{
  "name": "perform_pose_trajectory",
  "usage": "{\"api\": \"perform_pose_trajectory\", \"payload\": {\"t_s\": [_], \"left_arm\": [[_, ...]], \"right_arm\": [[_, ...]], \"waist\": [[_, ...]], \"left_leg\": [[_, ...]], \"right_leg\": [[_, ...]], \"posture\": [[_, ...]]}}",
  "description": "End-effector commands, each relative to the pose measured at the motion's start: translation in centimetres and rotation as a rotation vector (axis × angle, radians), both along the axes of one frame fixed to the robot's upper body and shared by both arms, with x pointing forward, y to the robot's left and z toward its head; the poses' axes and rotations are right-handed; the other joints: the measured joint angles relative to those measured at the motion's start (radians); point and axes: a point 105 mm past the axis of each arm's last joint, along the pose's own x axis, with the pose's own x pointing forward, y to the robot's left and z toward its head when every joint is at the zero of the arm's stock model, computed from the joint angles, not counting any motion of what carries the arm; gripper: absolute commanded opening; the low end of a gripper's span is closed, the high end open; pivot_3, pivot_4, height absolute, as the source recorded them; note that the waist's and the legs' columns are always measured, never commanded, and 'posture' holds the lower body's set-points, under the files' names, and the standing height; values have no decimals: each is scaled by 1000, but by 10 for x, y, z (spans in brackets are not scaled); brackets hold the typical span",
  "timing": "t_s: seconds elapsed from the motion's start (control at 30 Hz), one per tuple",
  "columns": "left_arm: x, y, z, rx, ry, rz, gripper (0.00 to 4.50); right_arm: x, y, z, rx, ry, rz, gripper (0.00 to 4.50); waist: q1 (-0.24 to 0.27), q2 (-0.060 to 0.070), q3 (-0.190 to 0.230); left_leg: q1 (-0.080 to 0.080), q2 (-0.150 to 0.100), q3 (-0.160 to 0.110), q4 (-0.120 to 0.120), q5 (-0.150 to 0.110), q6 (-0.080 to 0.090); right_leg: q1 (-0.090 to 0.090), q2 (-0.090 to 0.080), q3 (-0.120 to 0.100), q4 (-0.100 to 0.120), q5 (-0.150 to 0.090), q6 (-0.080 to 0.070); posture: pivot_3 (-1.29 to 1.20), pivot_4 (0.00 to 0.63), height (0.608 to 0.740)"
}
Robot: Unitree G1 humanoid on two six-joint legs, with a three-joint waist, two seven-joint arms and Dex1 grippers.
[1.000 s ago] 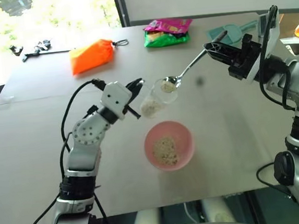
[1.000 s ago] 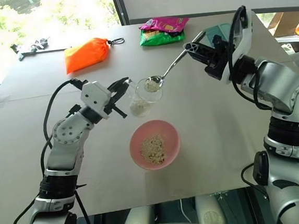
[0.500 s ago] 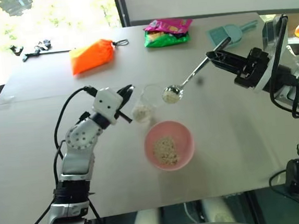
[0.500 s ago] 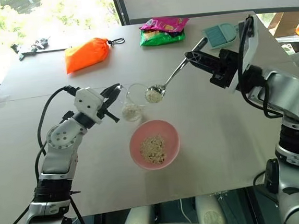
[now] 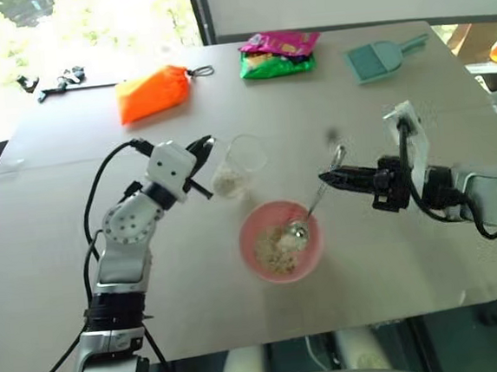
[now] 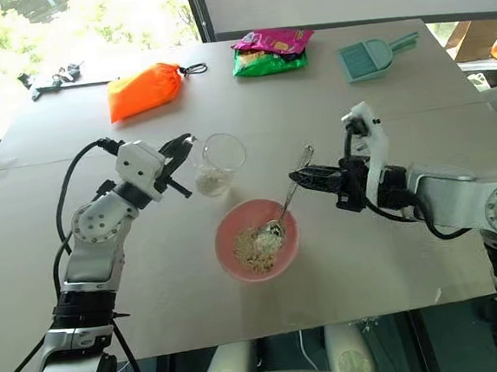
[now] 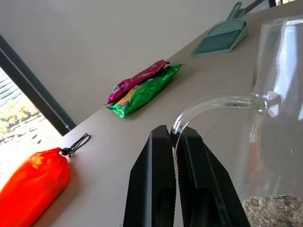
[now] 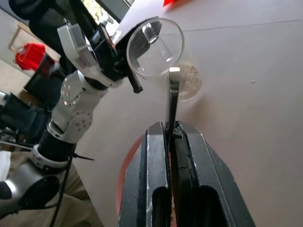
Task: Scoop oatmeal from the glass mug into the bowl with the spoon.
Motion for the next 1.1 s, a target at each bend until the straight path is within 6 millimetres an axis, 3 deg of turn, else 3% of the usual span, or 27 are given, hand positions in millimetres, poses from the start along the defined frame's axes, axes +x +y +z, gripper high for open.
{"api": "perform_pose_trajectory", "payload": {"t_s": [0.03, 0.33, 0.53, 0.7, 0.83, 0.97, 1.1], "left_arm": [[-5, 6, 19, 3, -83, 13, 40], [-5, 2, 21, 6, -96, 7, 40], [-5, 1, 23, 2, -101, 5, 40], [-10, -2, 26, -27, -98, -8, 40], [-15, -7, 27, -41, -94, -18, 40], [-17, -11, 32, -76, -96, -16, 40], [-16, -10, 41, -128, -98, 9, 40]], "right_arm": [[-11, 7, 9, -90, -181, 62, 0], [-22, 16, 16, -249, -516, 179, 0], [-26, 17, 26, -128, -546, 228, 0], [17, -9, 68, 260, -337, -29, 0], [35, -10, 103, 465, -281, -111, 0], [46, -1, 115, 523, -252, -135, 0], [50, 7, 112, 506, -244, -125, 0]], "waist": [[1, 0, 0], [2, 0, 0], [2, 0, 0], [2, -1, 0], [-4, -1, 0], [-3, 0, 0], [0, 0, 0]], "left_leg": [[0, 0, 0, 0, 0, 0], [0, 0, -1, 0, 0, 0], [0, 0, -1, 0, 0, 0], [1, 0, -1, 2, 0, 0], [1, 0, -1, 1, 0, 0], [1, 1, -1, 1, 0, 0], [1, 0, -1, 1, 0, 0]], "right_leg": [[0, 0, 0, 0, 0, 0], [0, 0, -1, 0, 0, 0], [0, 0, -1, 0, 0, 0], [2, 0, -1, 0, 0, 0], [2, 0, -1, 1, 0, 0], [1, 1, -1, 0, 0, 0], [1, 0, -1, 0, 0, 0]], "posture": [[0, 150, 740], [0, 150, 740], [0, 150, 740], [0, 150, 740], [0, 150, 740], [0, 150, 740], [0, 150, 740]]}}
